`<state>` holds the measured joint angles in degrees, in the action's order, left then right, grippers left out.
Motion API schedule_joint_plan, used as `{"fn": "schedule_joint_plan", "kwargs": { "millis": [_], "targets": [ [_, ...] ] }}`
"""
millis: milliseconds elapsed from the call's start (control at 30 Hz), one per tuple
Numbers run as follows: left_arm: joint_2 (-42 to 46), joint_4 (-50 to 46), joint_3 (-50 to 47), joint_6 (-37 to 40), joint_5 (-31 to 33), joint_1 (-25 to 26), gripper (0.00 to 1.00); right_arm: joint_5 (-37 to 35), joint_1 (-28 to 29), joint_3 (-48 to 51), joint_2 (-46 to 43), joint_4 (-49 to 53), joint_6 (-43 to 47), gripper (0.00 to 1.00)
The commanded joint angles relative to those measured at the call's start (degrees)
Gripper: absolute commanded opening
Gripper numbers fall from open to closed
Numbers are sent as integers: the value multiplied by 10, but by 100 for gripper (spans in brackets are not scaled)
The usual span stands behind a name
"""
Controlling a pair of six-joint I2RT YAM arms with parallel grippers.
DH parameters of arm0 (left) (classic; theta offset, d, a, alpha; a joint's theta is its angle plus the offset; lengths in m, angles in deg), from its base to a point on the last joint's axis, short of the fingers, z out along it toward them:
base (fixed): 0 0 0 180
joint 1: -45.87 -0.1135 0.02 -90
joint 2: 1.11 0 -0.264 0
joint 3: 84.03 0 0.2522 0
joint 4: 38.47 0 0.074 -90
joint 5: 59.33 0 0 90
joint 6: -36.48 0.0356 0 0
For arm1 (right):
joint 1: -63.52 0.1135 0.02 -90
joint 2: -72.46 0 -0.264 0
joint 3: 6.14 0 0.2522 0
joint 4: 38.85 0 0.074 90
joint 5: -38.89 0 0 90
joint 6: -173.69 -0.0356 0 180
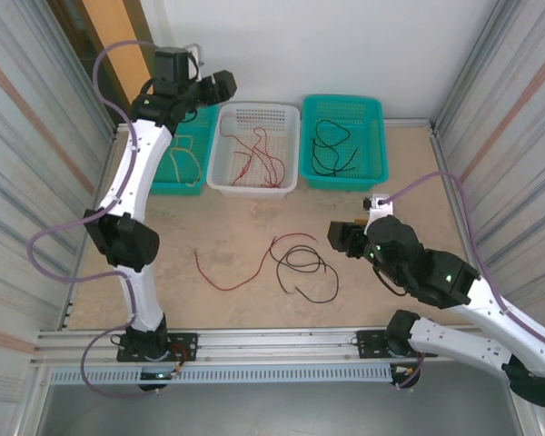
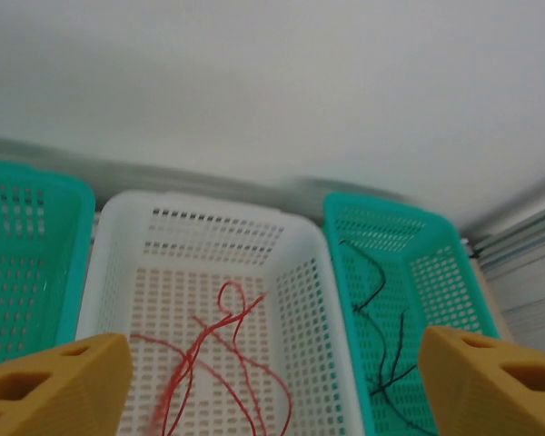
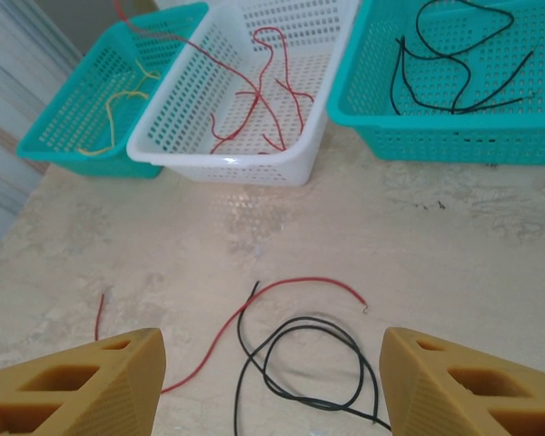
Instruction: Untangle the cables
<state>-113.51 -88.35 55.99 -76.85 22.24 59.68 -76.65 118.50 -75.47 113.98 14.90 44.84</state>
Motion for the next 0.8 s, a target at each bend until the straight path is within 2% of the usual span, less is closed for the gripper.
{"fn": "schedule_joint_plan", "kwargs": {
  "millis": [0, 133, 267, 467, 600, 767],
  "targets": [
    [62, 38, -58, 3, -16, -7, 90, -7, -3, 10, -6, 4, -11, 63],
    [166, 28, -151, 29, 10, -7, 93, 11, -5, 13, 23, -14, 0, 64],
    [314, 29, -328, 41, -1, -7, 90, 53, -16, 10, 85, -49, 17, 64],
    [512, -41, -591, 24, -30, -7, 81, 147, -39, -36, 226, -81, 44, 63],
    [559, -107, -701, -25, -47, -7, 69, 172, -40, -80, 310, -89, 49, 62],
    [531, -136, -776, -73, -59, -7, 55, 196, -35, -125, 384, -92, 35, 58]
  ]
}}
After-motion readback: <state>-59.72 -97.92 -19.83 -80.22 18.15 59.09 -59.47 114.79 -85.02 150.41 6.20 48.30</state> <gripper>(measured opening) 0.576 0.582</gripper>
